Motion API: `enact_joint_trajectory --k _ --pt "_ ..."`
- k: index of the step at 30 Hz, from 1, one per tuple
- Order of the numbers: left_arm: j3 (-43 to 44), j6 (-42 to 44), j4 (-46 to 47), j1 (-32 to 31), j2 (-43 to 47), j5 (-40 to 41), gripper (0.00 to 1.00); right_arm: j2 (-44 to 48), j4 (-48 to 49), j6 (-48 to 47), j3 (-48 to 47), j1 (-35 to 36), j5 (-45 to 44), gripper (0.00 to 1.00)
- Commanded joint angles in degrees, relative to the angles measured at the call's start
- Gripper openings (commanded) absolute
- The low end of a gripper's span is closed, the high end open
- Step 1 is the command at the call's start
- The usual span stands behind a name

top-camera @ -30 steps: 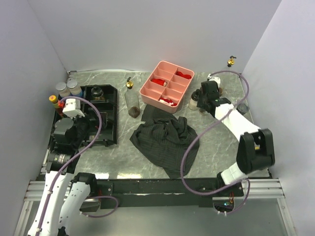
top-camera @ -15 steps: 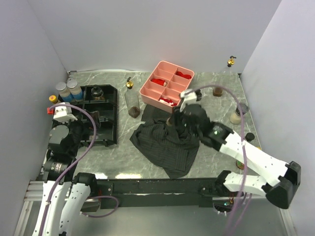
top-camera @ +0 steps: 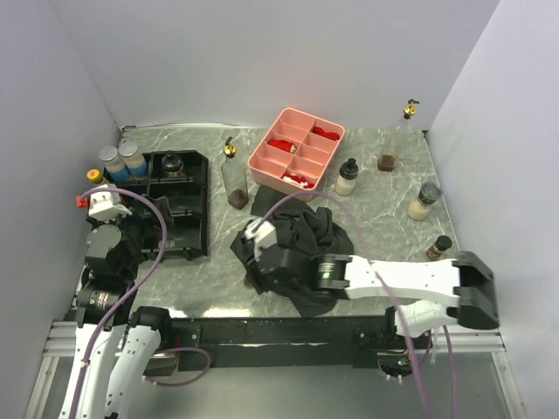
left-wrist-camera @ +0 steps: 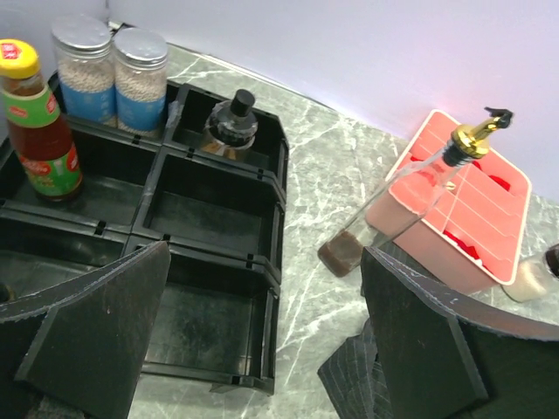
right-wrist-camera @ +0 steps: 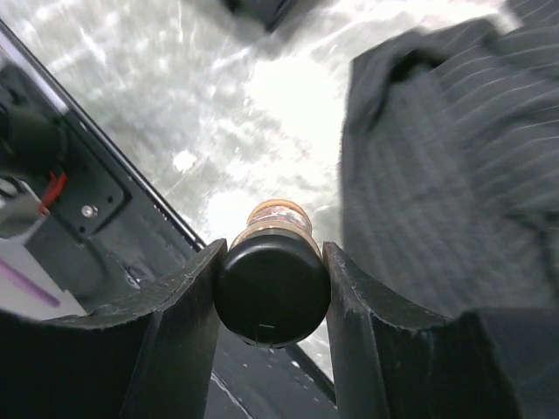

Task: Organize the condiment bottles
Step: Place the bottle at the center of the board.

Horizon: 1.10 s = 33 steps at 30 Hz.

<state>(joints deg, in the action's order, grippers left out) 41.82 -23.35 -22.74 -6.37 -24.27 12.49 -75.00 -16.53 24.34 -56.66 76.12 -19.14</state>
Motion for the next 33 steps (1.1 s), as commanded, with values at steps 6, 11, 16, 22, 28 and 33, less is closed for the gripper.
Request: enact_joint_trajectory --k 6,11,16,22,28,33 --pt "0.9 -1.1 -0.6 -0.1 1.5 3.1 0.96 -15.3 6.8 2.6 -8.9 4.6 -7.8 0.39" --pt "0.8 -1.4 -0.7 -0.1 2.2 3.7 0.97 -22.5 4.9 3.6 -12.7 5.6 -10.5 0.47" --pt "0.7 -2.0 -1.0 -0.1 1.8 3.7 0.96 -24.8 2.7 5.1 -14.9 6.5 -10.8 0.63" --pt "0.9 -3.8 -2.7 -0.2 -0.6 3.7 0.96 -22.7 -0.1 5.3 -16.3 6.6 -11.2 0.82" --pt "2.6 -8.6 -9.3 -1.0 -6.0 1.7 0.96 -16.0 -2.8 4.9 -16.5 6.7 -10.9 0.96" --pt "5.9 -8.2 -10.3 -2.3 -16.9 -3.4 0.97 -6.8 -2.4 5.7 -11.0 6.6 -13.2 1.0"
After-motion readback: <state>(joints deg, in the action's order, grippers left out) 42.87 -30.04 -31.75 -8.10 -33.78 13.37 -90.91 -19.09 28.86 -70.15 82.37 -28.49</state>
